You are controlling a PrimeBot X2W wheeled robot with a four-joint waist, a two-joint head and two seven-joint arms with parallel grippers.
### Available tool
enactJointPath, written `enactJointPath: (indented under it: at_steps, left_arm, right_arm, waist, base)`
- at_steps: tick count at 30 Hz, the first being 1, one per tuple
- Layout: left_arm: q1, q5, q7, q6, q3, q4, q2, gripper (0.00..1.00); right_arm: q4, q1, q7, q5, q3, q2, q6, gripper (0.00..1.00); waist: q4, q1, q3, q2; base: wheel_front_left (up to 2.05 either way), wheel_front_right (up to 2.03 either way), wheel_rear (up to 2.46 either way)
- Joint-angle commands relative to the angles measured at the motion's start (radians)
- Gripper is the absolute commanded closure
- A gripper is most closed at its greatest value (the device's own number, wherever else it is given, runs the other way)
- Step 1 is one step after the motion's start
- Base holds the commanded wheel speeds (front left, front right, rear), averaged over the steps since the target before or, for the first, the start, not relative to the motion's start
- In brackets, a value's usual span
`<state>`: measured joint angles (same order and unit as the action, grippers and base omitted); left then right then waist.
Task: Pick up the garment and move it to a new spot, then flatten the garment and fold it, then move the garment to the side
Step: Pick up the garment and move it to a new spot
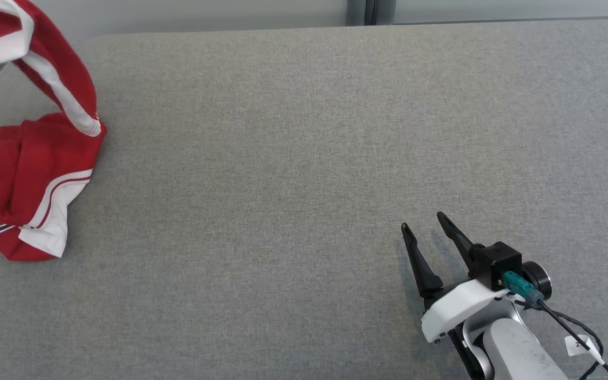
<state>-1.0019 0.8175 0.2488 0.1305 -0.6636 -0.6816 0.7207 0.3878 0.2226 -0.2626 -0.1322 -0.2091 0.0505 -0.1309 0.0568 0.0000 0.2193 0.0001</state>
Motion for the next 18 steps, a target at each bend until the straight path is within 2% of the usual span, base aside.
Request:
enactJointPath:
  at_steps: [1,6,11,18]
  left_arm:
    - [-0.020,-0.009,0.009,0.000,-0.011,0.017,0.000,1.00]
    - [-0.032,-0.037,0.014,0.000,-0.070,0.118,-0.020,1.00]
    - [0.000,-0.031,0.017,0.000,-0.130,0.205,-0.040,1.00]
    - [0.076,-0.038,0.018,-0.003,-0.169,0.291,-0.141,1.00]
  right_arm:
    - [0.004,-0.019,-0.003,-0.011,-0.001,0.002,0.000,0.00]
    - [-0.006,-0.033,-0.003,-0.065,-0.008,0.001,0.000,0.00]
    - [-0.025,-0.036,-0.003,-0.104,-0.031,0.001,0.000,0.00]
    - [-0.036,-0.037,-0.003,-0.140,-0.045,0.001,0.000,0.00]
  waist:
    - [0.000,0.0000,-0.030,-0.0001]
    - [-0.033,0.0000,-0.068,-0.0001]
    - [-0.103,0.0000,-0.090,-0.0001]
    - [-0.236,0.0000,-0.091,-0.0001]
  base:
    - [0.00,0.00,0.00]
    - [0.00,0.00,0.00]
    - [0.00,0.00,0.00]
    - [0.00,0.00,0.00]
